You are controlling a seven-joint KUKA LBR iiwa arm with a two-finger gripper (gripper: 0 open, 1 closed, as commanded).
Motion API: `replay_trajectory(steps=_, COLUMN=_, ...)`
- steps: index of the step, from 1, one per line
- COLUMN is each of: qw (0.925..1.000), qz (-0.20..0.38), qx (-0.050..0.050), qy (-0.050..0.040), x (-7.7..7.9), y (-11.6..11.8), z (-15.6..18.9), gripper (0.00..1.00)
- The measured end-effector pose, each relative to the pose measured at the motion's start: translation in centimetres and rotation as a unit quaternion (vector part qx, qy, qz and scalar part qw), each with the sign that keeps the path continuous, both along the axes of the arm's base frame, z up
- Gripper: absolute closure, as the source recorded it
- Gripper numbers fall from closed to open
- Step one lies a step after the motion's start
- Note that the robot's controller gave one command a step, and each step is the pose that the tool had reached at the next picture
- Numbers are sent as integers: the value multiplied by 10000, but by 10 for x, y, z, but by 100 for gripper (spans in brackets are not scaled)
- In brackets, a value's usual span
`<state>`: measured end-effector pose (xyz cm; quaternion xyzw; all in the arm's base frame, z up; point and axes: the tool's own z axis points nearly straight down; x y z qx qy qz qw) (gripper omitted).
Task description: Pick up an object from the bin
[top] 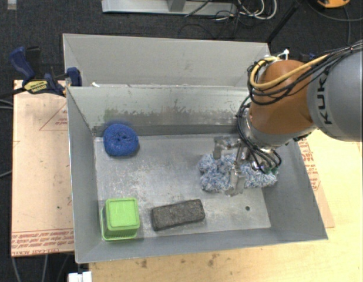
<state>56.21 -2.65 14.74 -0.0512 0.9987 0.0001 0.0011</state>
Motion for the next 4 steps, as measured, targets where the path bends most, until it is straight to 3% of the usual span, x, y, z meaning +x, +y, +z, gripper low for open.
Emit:
replay_trajectory(steps=1, qw=10000, qz=-23, qx=6, qy=10, x=5, y=0, z=-14, gripper=0)
replay_trajectory(steps=2, qw=9997, qz=240, qx=7, qy=3, x=21, y=-14, z=-50, gripper=100)
replay_trajectory(steps=3, qw=9997, qz=240, qx=7, qy=3, x=21, y=-14, z=-50, gripper=100)
replay_trajectory(steps=4, qw=9998, qz=191, qx=3, qy=-5, x=34, y=-11, z=63, gripper=100)
